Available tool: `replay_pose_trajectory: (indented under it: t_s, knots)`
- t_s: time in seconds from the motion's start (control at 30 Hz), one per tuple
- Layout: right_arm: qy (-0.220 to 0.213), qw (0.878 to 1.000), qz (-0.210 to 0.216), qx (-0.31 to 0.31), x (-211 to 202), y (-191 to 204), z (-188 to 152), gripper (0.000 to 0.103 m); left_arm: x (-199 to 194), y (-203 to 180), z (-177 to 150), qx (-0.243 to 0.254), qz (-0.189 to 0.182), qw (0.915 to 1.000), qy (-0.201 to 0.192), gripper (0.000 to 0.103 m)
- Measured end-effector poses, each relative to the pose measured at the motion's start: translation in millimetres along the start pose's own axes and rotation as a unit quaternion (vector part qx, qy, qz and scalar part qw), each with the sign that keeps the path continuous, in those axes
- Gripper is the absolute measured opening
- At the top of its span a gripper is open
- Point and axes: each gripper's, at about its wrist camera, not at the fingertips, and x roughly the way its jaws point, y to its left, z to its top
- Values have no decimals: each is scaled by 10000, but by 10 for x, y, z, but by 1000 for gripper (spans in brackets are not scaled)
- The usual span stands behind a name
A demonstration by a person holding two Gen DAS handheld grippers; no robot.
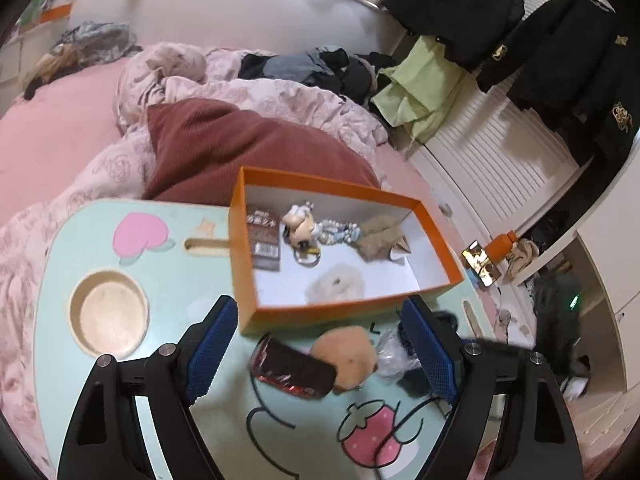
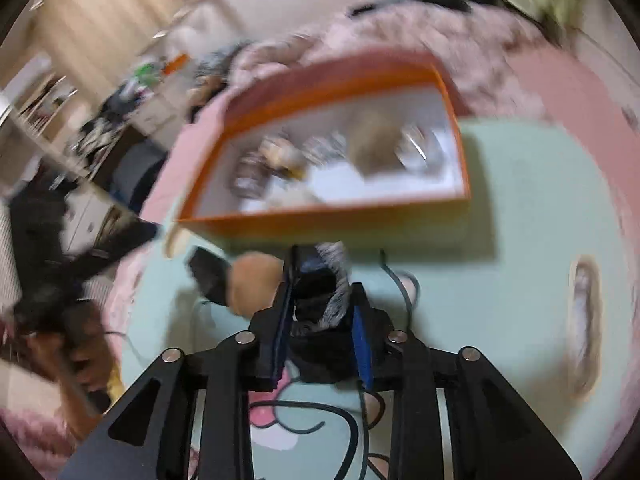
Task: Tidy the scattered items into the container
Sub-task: 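Place the black cloth on the table with the right gripper while the left gripper grasps the white pompom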
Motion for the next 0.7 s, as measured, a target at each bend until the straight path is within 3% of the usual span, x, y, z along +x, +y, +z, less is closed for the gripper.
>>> replay_pose_trajectory:
  t_s: [0.1,0.23,0.4,0.5,0.6,0.7]
  knots:
    - [-121,9996,95,246,58,-61,-89,62,100,-112,163,64,-20,9997,243,84]
    - [-698,9964,-470,-59,-116,10,-141,63,395,-200,384,-53,518,9939,968,84]
    - [-1409,9897,-242,-76,-422,-54,-123,74,661,-401,510,302,493,9912,1191,84]
    - [-1468,9891,-137,61,-462,-111,-123,74,856,-465,508,467,776,9864,1374,80]
    - [-1409,9898,-114,150,-436,-158,-134,74,1080,-499,457,598,793,9789,1787,71]
    - [-1328,9908,-43,246,-401,-209,-145,74,1247,-471,426,637,860,9713,2126,71]
